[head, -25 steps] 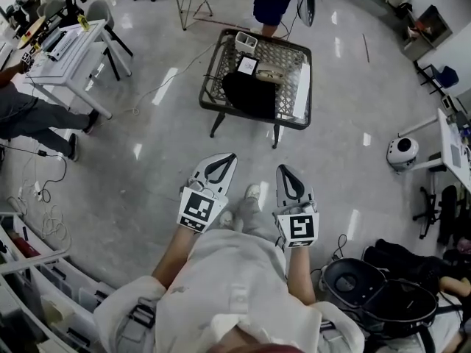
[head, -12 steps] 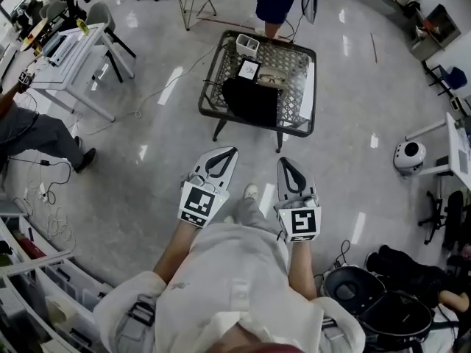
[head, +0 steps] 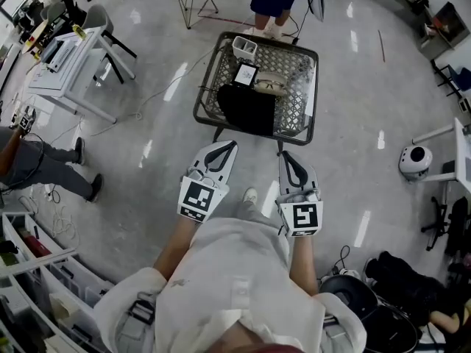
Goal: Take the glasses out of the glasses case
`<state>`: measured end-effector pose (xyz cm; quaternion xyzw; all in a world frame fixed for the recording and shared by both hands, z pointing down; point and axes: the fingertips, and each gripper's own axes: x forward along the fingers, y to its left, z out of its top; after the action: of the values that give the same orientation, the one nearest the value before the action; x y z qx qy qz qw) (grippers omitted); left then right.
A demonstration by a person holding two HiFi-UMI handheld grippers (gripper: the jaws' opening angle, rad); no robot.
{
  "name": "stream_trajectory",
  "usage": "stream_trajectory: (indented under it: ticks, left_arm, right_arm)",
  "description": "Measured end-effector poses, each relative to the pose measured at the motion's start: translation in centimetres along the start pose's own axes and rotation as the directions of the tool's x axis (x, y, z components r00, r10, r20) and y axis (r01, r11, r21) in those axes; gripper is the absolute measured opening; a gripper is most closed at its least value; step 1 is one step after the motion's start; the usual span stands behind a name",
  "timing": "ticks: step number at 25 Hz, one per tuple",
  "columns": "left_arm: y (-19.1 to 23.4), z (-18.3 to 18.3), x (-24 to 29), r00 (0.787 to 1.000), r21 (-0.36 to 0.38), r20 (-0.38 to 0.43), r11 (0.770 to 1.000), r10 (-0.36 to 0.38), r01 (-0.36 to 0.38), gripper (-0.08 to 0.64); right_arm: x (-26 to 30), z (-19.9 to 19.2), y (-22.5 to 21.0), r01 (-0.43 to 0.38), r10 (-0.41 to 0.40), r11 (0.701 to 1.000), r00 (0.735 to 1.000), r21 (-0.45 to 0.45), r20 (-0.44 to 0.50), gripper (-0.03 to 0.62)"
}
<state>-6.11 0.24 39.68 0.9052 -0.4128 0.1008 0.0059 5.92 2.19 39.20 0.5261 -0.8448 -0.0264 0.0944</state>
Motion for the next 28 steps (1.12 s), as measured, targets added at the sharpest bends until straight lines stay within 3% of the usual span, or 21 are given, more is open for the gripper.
stream_trajectory:
  ticks: [13, 28]
  left_arm:
    - [0.9, 1.9, 8.4, 0.997, 0.002, -0.026, 0.997, 0.075, -0.075, 0.014]
    - [3.1, 1.4, 13.1, 0.993, -0.002, -0.058, 0.994, 0.106, -0.107, 0.014]
  right_arm:
    - [5.1, -0.6, -7.5, -0.082, 0.082, 0.996, 0.996, 0.024, 0.019, 0.006]
    - [9.8, -2.1, -10.5, -0.120, 0.120, 0.992, 0.993, 0.047, 0.012, 0.006]
